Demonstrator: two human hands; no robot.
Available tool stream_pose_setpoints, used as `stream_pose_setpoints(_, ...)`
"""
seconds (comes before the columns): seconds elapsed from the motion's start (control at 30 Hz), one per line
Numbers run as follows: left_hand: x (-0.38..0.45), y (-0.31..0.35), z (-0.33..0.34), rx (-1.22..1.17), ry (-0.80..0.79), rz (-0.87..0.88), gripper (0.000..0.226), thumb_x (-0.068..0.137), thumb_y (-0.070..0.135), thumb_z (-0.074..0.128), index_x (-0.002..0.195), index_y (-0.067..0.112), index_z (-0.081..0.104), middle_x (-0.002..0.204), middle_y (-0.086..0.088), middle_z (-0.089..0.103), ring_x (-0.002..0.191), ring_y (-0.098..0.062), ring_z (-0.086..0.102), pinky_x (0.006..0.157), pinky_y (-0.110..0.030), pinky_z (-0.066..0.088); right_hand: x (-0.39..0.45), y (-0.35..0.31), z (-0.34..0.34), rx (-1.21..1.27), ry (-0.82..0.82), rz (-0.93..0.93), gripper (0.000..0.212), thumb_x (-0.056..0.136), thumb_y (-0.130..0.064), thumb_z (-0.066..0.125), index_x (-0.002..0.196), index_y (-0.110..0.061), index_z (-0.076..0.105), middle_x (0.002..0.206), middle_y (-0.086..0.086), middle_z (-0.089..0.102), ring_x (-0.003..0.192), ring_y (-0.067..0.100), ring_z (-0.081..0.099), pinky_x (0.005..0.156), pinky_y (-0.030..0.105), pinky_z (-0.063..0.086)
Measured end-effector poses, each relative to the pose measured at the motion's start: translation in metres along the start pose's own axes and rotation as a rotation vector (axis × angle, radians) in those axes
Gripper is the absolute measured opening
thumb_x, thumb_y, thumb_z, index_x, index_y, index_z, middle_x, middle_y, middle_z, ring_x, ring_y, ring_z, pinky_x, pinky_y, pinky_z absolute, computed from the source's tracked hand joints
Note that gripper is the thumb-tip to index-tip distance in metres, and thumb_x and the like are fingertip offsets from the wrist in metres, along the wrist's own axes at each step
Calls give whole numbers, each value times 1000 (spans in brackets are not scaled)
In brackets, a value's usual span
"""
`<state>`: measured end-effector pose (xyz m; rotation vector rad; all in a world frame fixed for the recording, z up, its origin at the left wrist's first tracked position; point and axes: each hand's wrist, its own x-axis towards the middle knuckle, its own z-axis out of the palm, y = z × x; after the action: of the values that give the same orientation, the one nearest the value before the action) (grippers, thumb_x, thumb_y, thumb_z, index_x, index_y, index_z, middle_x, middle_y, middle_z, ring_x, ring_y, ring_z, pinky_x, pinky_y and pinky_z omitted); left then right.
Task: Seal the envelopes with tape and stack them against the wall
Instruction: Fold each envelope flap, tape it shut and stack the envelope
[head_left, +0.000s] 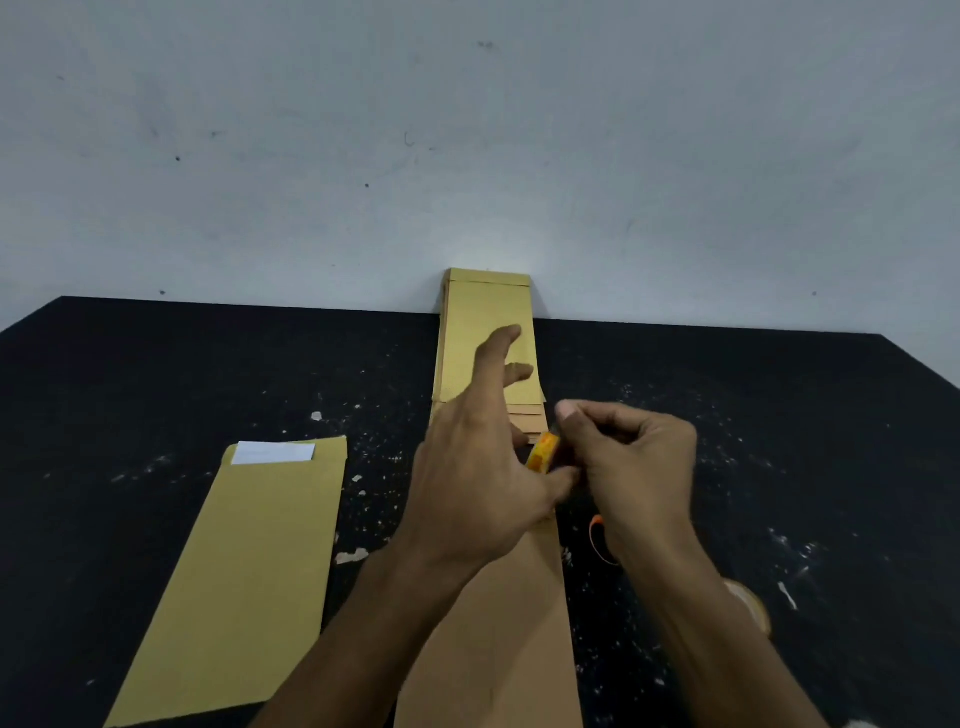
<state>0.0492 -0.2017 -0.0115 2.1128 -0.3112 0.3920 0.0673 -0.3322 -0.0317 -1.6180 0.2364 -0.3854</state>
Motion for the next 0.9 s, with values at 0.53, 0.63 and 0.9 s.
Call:
stream_pose_setpoints(0.53, 23, -45, 34, 107, -139, 53, 99, 83, 10, 76, 152, 40, 12, 144, 5, 51, 91, -12, 63, 86, -41, 55, 23, 22, 4, -974, -118, -113, 12, 91, -31, 69, 98, -31, 78, 105, -2, 64, 91, 18, 62, 71, 34, 53)
stream_pose_setpoints(0.63, 24, -47, 36, 103, -146, 61, 97, 84, 11, 76, 152, 39, 12, 142, 6, 52, 89, -12, 62, 87, -41, 54, 22, 18, 5, -1037, -104, -113, 14, 90, -34, 70, 102, -31, 77, 110, -2, 58, 96, 19, 60, 76, 36, 53)
stream_pose_setpoints(0.9, 25, -45, 30, 96, -163, 96, 99, 79, 19, 81, 153, 35, 17, 140, 9, 54, 91, -9, 63, 84, -40, 56, 27, 16, -2, -1002, -79, -89, 29, 82, -39, 80, 107, -28, 72, 114, -2, 58, 99, 16, 61, 75, 31, 50)
